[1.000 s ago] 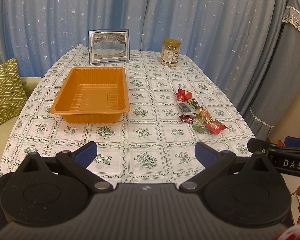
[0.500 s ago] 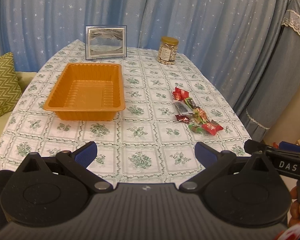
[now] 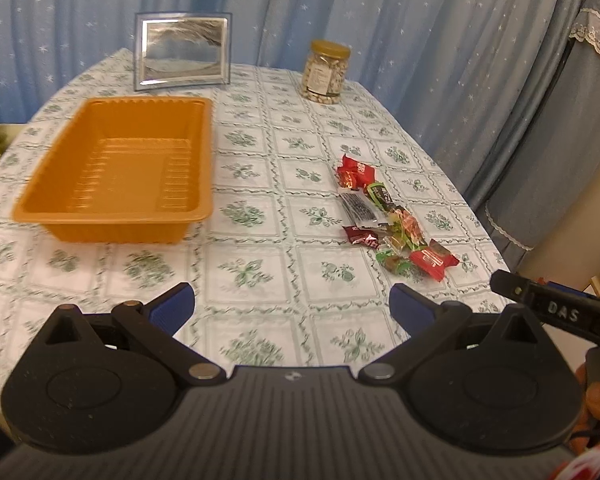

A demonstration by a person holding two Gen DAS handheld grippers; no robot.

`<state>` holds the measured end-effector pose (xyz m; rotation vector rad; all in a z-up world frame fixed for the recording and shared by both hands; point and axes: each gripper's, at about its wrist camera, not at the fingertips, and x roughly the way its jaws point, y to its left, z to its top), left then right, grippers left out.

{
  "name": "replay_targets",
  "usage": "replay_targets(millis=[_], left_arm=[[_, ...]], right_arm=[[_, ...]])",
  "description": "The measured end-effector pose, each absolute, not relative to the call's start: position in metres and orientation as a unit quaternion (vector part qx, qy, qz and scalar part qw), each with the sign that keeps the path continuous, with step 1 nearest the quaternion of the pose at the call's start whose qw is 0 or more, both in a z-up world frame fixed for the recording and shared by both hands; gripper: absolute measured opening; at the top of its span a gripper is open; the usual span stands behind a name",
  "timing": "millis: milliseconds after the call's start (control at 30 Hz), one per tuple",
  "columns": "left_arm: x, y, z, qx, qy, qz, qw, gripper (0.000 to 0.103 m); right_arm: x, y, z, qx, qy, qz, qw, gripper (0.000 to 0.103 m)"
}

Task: Organize snacks
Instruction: 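Grasp a green-wrapped sweet with the left tool while the right tool grasps a red candy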

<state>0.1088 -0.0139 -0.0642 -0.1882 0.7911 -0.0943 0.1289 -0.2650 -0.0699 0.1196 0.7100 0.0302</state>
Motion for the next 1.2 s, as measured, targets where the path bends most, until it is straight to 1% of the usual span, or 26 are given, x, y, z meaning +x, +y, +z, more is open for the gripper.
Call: replay_targets(millis=[33, 167, 333, 533, 600, 633, 667, 700, 767, 900, 933, 967, 1000, 1200], left_arm=[[0.116, -0.016, -0.069, -0.09, 0.387, -0.045, 0.916, 0.102], [0.142, -0.021, -0.087, -0.1, 0.396, -0.043, 0.912, 0.102], [0.17, -0.028, -0.106, -0.091, 0.404, -0.041, 0.909, 0.102], [0.191, -0.031, -0.122, -0.093, 0.409, -0.042, 0.907, 0.102], [0.196, -0.032, -0.126, -0.093, 0.411, -0.043, 0.906, 0.102], [0.197, -0.031, -0.128, -0.095, 0.411, -0.043, 0.905, 0.102], [0.199, -0.031, -0.129, -0.097, 0.413, -0.043, 0.905, 0.102], [0.2, -0.031, -0.131, -0.098, 0.414, -0.044, 0.904, 0.102], [0.201, -0.032, -0.134, -0.098, 0.415, -0.046, 0.903, 0.102], [0.204, -0.039, -0.138, -0.098, 0.418, -0.062, 0.901, 0.102], [0.204, -0.041, -0.139, -0.098, 0.419, -0.068, 0.9, 0.099], [0.205, -0.045, -0.139, -0.099, 0.419, -0.076, 0.899, 0.098], [0.205, -0.049, -0.14, -0.1, 0.419, -0.084, 0.898, 0.097], [0.215, -0.08, -0.14, -0.111, 0.413, -0.132, 0.894, 0.083]], right_arm=[[0.137, -0.268, -0.074, 0.064, 0.349, 0.01, 0.935, 0.085], [0.171, -0.277, -0.096, 0.105, 0.369, -0.004, 0.924, 0.07], [0.205, -0.278, -0.122, 0.142, 0.387, -0.007, 0.911, 0.068], [0.241, -0.276, -0.14, 0.168, 0.398, -0.014, 0.902, 0.067], [0.25, -0.272, -0.146, 0.153, 0.41, -0.019, 0.899, 0.062], [0.253, -0.271, -0.149, 0.148, 0.416, -0.019, 0.897, 0.055], [0.254, -0.27, -0.151, 0.143, 0.42, -0.019, 0.896, 0.051], [0.253, -0.27, -0.152, 0.137, 0.421, -0.02, 0.897, 0.05], [0.25, -0.27, -0.152, 0.124, 0.42, -0.021, 0.899, 0.039], [0.243, -0.274, -0.151, 0.123, 0.421, -0.024, 0.899, 0.035], [0.241, -0.275, -0.15, 0.122, 0.419, -0.025, 0.899, 0.034], [0.238, -0.276, -0.147, 0.123, 0.415, -0.027, 0.901, 0.027], [0.234, -0.279, -0.145, 0.125, 0.408, -0.031, 0.904, 0.027], [0.224, -0.293, -0.136, 0.145, 0.391, -0.047, 0.907, 0.027]])
